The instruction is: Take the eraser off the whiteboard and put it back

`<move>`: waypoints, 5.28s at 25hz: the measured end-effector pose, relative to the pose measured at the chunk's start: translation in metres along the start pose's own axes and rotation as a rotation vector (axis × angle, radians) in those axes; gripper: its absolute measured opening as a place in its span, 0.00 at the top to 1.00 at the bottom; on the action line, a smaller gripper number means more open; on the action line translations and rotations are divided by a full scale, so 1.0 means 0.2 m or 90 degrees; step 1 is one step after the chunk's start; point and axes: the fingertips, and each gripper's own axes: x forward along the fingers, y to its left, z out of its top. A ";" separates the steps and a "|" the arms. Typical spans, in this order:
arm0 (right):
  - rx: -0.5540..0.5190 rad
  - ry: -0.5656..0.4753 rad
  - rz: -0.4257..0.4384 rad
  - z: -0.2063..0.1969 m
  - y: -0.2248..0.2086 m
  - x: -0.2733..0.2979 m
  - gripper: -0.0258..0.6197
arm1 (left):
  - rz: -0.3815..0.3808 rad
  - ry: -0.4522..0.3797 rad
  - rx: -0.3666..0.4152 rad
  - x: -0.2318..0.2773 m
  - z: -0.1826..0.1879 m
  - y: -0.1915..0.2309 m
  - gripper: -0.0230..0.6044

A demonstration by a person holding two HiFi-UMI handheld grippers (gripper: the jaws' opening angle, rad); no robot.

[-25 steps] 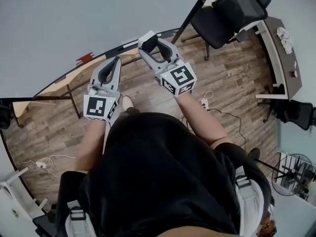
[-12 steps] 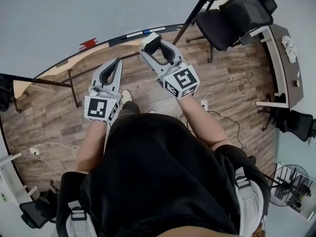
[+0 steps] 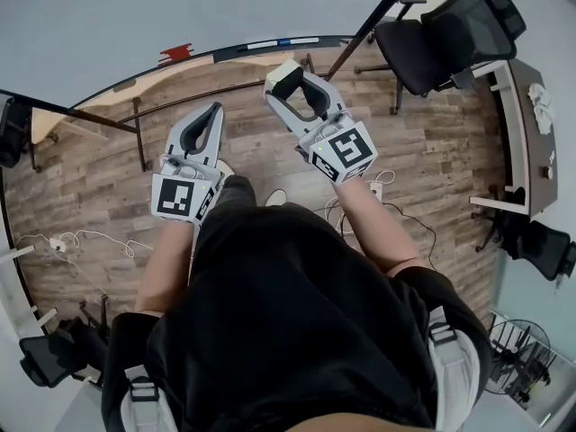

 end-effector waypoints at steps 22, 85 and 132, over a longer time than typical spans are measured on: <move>0.006 -0.011 -0.018 0.16 0.31 0.18 0.61 | 0.001 -0.002 -0.005 -0.37 0.11 0.38 0.97; -0.013 -0.038 -0.072 0.17 0.86 1.55 0.61 | 0.066 -0.028 -0.010 -0.74 0.04 1.65 0.97; 0.011 0.002 -0.256 0.16 0.20 2.10 0.61 | -0.046 -0.013 0.002 0.08 0.00 1.98 0.97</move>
